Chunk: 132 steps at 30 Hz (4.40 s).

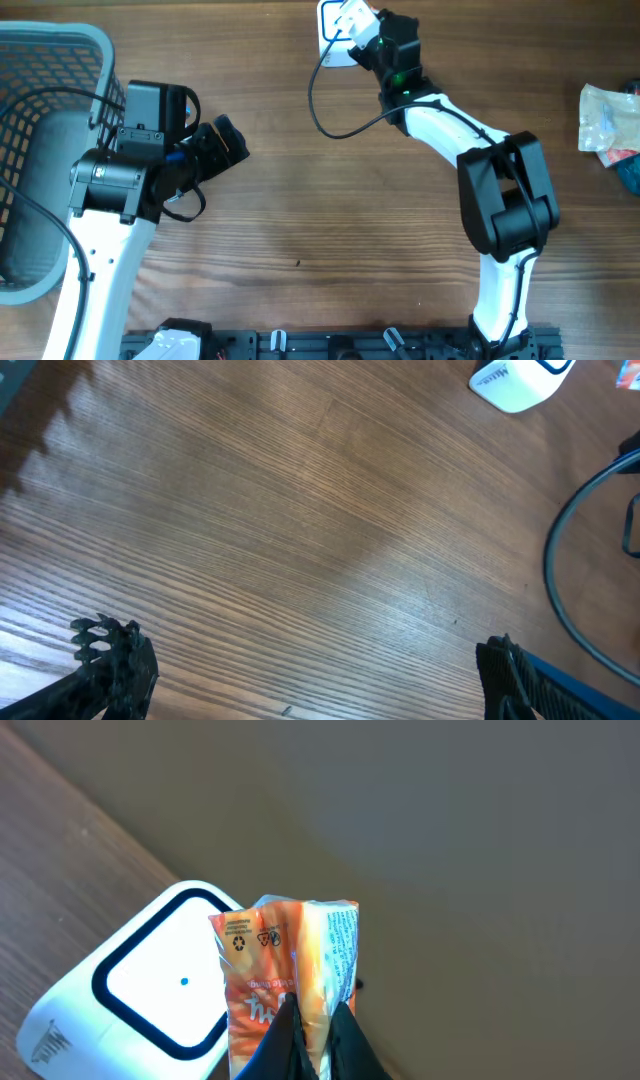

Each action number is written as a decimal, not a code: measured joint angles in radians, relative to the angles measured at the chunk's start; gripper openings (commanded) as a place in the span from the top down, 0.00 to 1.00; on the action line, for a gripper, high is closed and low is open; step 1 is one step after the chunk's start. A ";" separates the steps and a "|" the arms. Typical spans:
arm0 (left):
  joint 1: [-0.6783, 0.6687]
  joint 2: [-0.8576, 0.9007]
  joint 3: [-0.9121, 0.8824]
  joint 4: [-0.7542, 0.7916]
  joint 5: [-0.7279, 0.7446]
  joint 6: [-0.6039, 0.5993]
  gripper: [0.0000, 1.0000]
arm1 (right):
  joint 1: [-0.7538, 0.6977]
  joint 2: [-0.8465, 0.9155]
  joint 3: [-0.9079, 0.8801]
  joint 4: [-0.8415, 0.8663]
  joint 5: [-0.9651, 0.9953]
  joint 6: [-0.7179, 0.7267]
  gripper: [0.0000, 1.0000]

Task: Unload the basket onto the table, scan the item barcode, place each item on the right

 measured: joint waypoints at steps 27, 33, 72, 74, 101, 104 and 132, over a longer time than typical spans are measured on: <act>0.000 0.000 0.000 0.000 0.000 0.000 0.00 | 0.012 0.074 0.167 -0.138 0.045 0.130 0.95; 0.000 0.000 0.000 0.000 0.000 0.000 0.00 | -0.004 0.076 0.178 -0.145 0.114 0.393 0.95; 0.000 0.000 0.000 0.001 0.000 0.000 0.00 | -0.909 -0.794 0.197 -1.516 -0.762 1.033 0.00; 0.000 0.000 0.000 0.001 0.000 0.000 0.00 | -0.753 -0.804 0.197 -1.611 -0.663 1.012 0.00; 0.000 0.000 0.000 0.000 0.000 0.000 0.00 | -0.259 -0.930 0.185 -1.964 -0.451 0.800 0.00; 0.000 0.000 0.000 0.000 0.000 0.000 0.00 | -0.259 -0.891 0.185 -1.959 -0.440 0.781 0.00; 0.000 0.000 0.000 0.000 0.000 0.000 0.00 | -0.327 -2.123 -1.356 -0.389 -0.302 0.674 0.00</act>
